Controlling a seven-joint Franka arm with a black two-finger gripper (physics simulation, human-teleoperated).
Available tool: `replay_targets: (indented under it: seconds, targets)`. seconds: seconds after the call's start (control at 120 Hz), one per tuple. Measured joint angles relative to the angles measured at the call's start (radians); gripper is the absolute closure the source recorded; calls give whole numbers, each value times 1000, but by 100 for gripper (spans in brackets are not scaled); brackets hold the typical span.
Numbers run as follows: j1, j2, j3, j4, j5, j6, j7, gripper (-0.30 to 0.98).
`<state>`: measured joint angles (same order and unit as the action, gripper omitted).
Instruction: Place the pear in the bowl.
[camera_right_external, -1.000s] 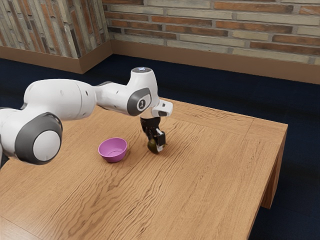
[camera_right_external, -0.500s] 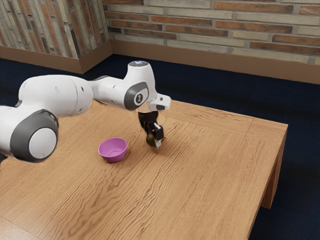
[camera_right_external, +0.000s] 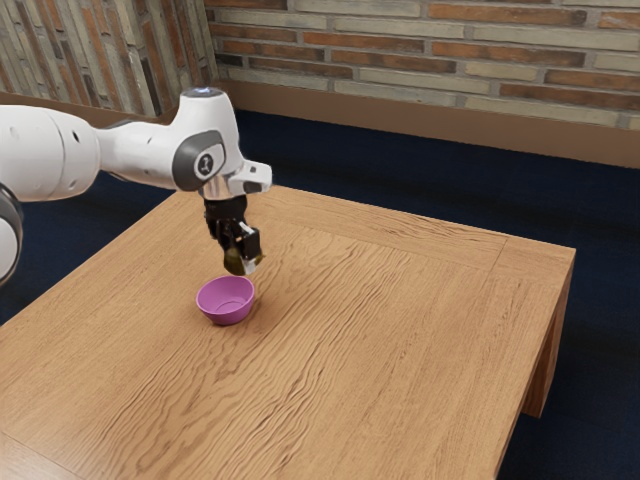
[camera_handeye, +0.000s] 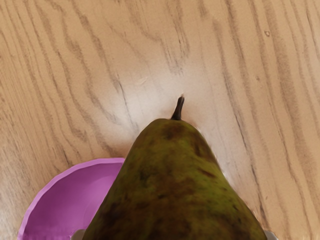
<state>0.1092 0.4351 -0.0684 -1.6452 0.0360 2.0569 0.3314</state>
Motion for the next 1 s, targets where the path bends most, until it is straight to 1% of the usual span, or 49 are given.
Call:
replay_targets:
  seconds: [0.242,0.433,0.6,0.692,0.783,0.883,1.0]
  targets:
    - [25,-6,0,-65,3,19,-15,46]
    - [47,-76,0,-163,3,36,-23,45]
    - [43,-50,-1,-174,2,65,-29,44]
    - [43,-43,-1,-171,-4,73,-28,30]
    - [44,-42,-1,-171,-11,77,-24,20]
    - [43,-42,-1,-171,-15,80,-20,12]
    - [37,-59,-7,-174,-14,102,-19,7]
